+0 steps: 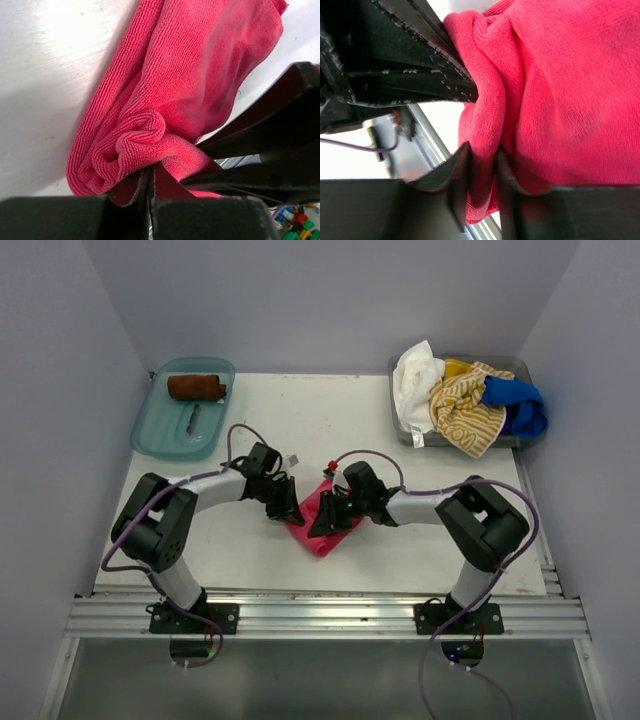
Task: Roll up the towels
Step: Roll the towel
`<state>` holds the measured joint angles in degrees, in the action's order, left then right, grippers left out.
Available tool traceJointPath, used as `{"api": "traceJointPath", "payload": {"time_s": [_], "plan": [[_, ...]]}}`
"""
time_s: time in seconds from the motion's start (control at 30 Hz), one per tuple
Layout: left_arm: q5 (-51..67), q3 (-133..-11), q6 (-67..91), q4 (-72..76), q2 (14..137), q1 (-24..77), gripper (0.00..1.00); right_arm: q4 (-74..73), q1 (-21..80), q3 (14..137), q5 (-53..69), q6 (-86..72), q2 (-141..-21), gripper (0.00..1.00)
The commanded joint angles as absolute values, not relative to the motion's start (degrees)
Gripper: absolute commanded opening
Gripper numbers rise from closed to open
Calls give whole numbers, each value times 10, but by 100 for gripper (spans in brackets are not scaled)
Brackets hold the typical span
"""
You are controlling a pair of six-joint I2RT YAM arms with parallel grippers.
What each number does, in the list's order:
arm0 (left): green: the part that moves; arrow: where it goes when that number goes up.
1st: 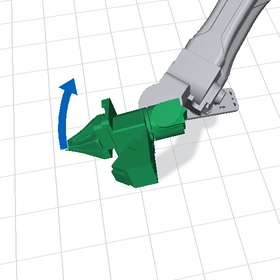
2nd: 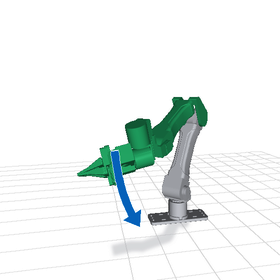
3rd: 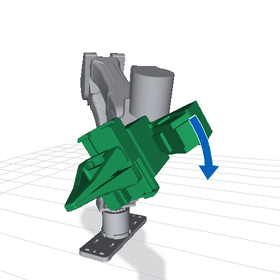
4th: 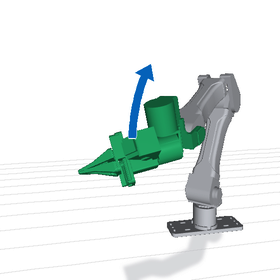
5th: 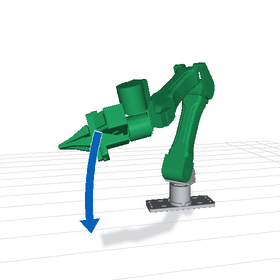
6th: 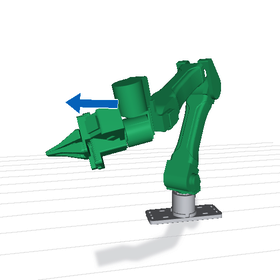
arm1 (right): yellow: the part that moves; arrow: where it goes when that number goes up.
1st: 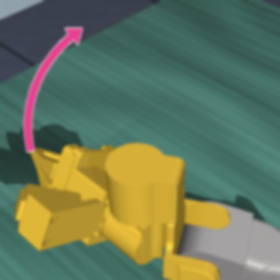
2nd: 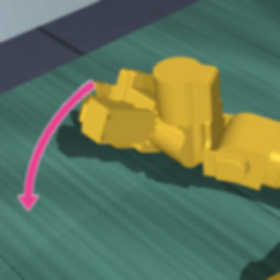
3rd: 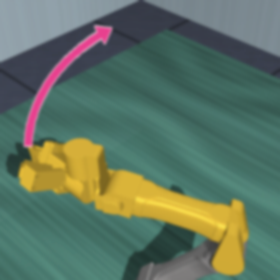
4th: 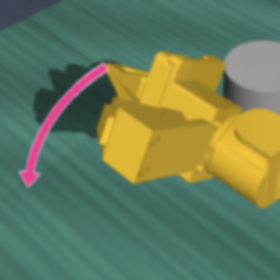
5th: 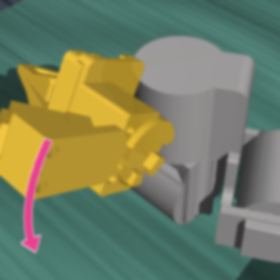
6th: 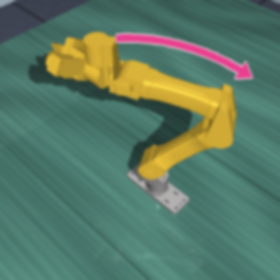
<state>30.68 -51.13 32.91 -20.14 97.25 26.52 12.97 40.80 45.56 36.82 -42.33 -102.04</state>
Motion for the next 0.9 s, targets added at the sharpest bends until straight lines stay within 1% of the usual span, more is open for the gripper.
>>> {"api": "traceJointPath", "payload": {"time_s": [0.0, 0.03, 0.07, 0.1, 0.27, 0.3, 0.37, 0.4, 0.43, 0.53, 0.63, 0.7, 0.87], "plan": [[265, -496, 325, -168, 1023, 268, 0, 13, 412, 461, 289, -356, -934, 32], [264, -491, 324, -168, 1026, 268, 0, 2, 411, 463, 273, -346, -918, 38], [263, -488, 324, -169, 1028, 268, 0, -50, 413, 466, 239, -329, -902, 39], [263, -486, 323, -168, 1029, 268, 0, -68, 416, 472, 225, -322, -885, 41], [265, -475, 322, -166, 1033, 269, 0, -165, 439, 497, 172, -279, -826, 42], [265, -475, 323, -167, 1033, 269, 0, -175, 458, 509, 138, -274, -820, 41], [265, -474, 323, -167, 1033, 268, 0, -196, 483, 523, 106, -262, -806, 37], [265, -475, 323, -168, 1031, 268, 0, -200, 507, 539, 95, -258, -805, 34], [265, -475, 324, -168, 1030, 269, 0, -204, 518, 547, 84, -257, -808, 28], [264, -480, 324, -171, 1030, 269, 0, -207, 546, 576, 76, -249, -843, 21], [265, -478, 326, -173, 1029, 269, 0, -212, 547, 592, 50, -250, -888, 18], [263, -476, 325, -174, 1026, 268, 0, -222, 548, 599, 11, -251, -916, 16], [260, -475, 324, -178, 1015, 269, 0, -211, 548, 592, -36, -255, -963, 14]]}}
